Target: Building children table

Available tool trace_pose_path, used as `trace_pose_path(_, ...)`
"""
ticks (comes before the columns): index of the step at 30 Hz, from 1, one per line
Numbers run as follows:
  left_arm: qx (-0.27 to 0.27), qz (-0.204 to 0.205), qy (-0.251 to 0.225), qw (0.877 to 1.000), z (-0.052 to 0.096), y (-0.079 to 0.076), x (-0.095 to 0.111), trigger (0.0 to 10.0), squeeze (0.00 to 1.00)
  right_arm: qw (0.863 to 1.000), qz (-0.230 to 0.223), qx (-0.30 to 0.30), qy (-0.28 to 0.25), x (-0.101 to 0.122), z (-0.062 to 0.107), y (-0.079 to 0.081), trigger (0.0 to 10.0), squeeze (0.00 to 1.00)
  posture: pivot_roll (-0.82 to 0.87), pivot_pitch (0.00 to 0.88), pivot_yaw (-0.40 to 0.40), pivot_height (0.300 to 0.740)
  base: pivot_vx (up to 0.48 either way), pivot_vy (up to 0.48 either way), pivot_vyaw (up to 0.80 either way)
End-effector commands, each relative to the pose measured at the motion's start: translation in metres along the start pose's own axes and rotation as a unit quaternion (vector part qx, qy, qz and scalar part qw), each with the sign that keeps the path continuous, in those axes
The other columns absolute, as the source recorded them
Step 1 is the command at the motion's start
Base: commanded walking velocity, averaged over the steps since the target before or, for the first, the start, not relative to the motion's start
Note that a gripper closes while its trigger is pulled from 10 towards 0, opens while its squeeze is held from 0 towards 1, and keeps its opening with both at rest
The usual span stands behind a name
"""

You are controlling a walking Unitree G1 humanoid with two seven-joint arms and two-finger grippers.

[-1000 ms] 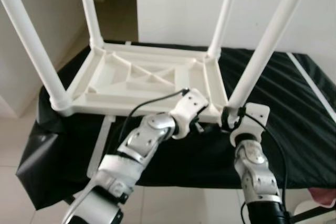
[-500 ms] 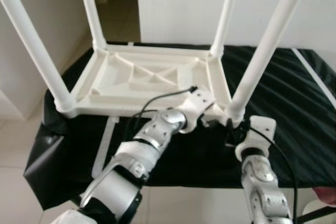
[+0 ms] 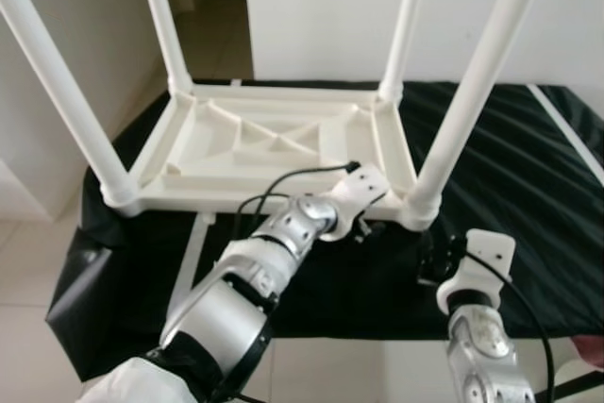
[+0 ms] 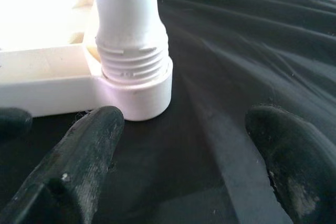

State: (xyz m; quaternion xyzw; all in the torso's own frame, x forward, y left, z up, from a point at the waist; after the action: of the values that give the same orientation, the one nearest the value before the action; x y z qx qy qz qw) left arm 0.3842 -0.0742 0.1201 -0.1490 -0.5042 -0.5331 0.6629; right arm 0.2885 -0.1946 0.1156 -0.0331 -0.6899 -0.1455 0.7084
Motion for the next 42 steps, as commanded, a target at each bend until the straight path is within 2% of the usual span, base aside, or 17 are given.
trace_pose_path(1,0.153,0.0,0.022,0.988,0.006,0.037,-0.004,10.0,0.0,1.0,-0.003,-0.001,0.007,-0.001,0.003,0.0,10.0,0.0,-0.08,0.0,0.032,0.74,0.0,0.0,0.0)
trace_pose_path(4,0.161,0.008,0.017,0.987,0.007,0.041,-0.001,10.0,0.0,1.0,-0.002,-0.003,0.009,-0.001,0.005,-0.001,10.0,0.0,-0.08,0.0,0.038,0.74,0.0,0.0,0.0)
trace_pose_path(8,0.176,-0.002,0.021,0.984,0.009,0.048,0.0,10.0,0.0,1.0,-0.002,-0.005,0.012,-0.002,0.007,-0.002,10.0,0.0,-0.09,0.0,0.041,0.74,0.0,0.0,0.0)
trace_pose_path(11,0.196,0.012,0.017,0.98,0.011,0.054,0.002,10.0,0.0,1.0,-0.002,-0.003,0.015,-0.002,0.009,0.0,10.0,0.0,-0.09,0.0,0.045,0.74,0.0,0.0,0.0)
trace_pose_path(16,0.179,-0.018,0.039,0.983,0.006,0.043,-0.005,10.0,0.0,1.0,0.0,0.001,0.02,-0.003,0.011,0.002,10.0,0.0,-0.1,0.0,0.05,0.74,0.0,0.0,0.0)
trace_pose_path(20,0.179,-0.029,0.054,0.982,0.006,0.041,-0.012,10.0,0.0,1.0,0.001,-0.001,0.021,-0.003,0.012,0.0,10.0,0.0,-0.1,0.0,0.056,0.74,0.0,0.0,0.0)
trace_pose_path(24,0.182,-0.026,0.061,0.981,0.007,0.042,-0.018,10.0,0.0,1.0,0.001,-0.007,0.022,-0.003,0.013,-0.002,10.0,0.0,-0.11,0.0,0.057,0.74,0.0,0.0,0.0)
trace_pose_path(29,0.174,-0.028,0.053,0.983,0.006,0.041,-0.015,10.0,0.0,1.0,0.0,-0.009,0.023,-0.003,0.012,-0.002,10.0,0.0,-0.11,0.0,0.064,0.74,0.0,0.0,0.0)
trace_pose_path(30,0.165,-0.031,0.047,0.985,0.006,0.039,-0.014,9.3,0.0,1.0,0.0,-0.009,0.023,-0.003,0.012,-0.001,10.0,0.0,-0.11,0.0,0.065,0.74,0.0,0.0,0.0)
trace_pose_path(31,0.155,-0.037,0.044,0.986,0.005,0.037,-0.014,8.0,0.0,1.0,0.0,-0.009,0.023,-0.003,0.011,-0.001,10.0,0.0,-0.11,0.0,0.065,0.74,0.0,0.0,0.0)
trace_pose_path(36,0.12,-0.041,0.039,0.991,0.003,0.029,-0.018,7.5,0.0,1.0,0.0,-0.01,0.022,-0.002,0.011,-0.002,10.0,0.0,-0.11,0.0,0.069,0.74,0.0,0.0,0.0)
trace_pose_path(37,0.104,-0.043,0.037,0.993,0.002,0.024,-0.02,4.5,0.0,1.0,0.001,-0.01,0.022,-0.002,0.01,-0.002,10.0,0.0,-0.11,0.0,0.069,0.74,0.0,0.0,0.0)
trace_pose_path(38,0.104,-0.043,0.037,0.993,0.002,0.024,-0.02,4.5,0.0,1.0,0.001,-0.01,0.022,-0.002,0.01,-0.002,10.0,0.0,-0.11,0.0,0.069,0.74,0.0,0.0,0.0)
trace_pose_path(39,0.081,-0.048,0.034,0.995,0.001,0.018,-0.022,3.7,0.0,1.0,0.002,-0.01,0.021,-0.002,0.01,-0.003,10.0,0.0,-0.11,0.0,0.072,0.74,0.0,0.0,0.0)
trace_pose_path(42,0.05,-0.06,0.032,0.996,0.0,0.008,-0.027,3.7,0.0,1.0,0.003,-0.011,0.021,-0.002,0.01,-0.004,10.0,0.0,-0.11,0.0,0.07,0.74,0.0,0.0,0.0)
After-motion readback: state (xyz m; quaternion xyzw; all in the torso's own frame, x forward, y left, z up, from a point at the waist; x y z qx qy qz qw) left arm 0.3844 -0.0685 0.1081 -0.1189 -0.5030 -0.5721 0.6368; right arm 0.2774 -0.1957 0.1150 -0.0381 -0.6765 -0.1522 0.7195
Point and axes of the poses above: a point about 5 cm out from each wrist's last joint towards the gripper, its own z axis pointing back from the gripper into the wrist, its own x axis along the axis of the wrist's last joint, y = z × x, the point moved 6 cm from there along -z, pointing out of the wrist towards the gripper, and after that the axes turned 7 degrees about -z, right-handed, at the moved point
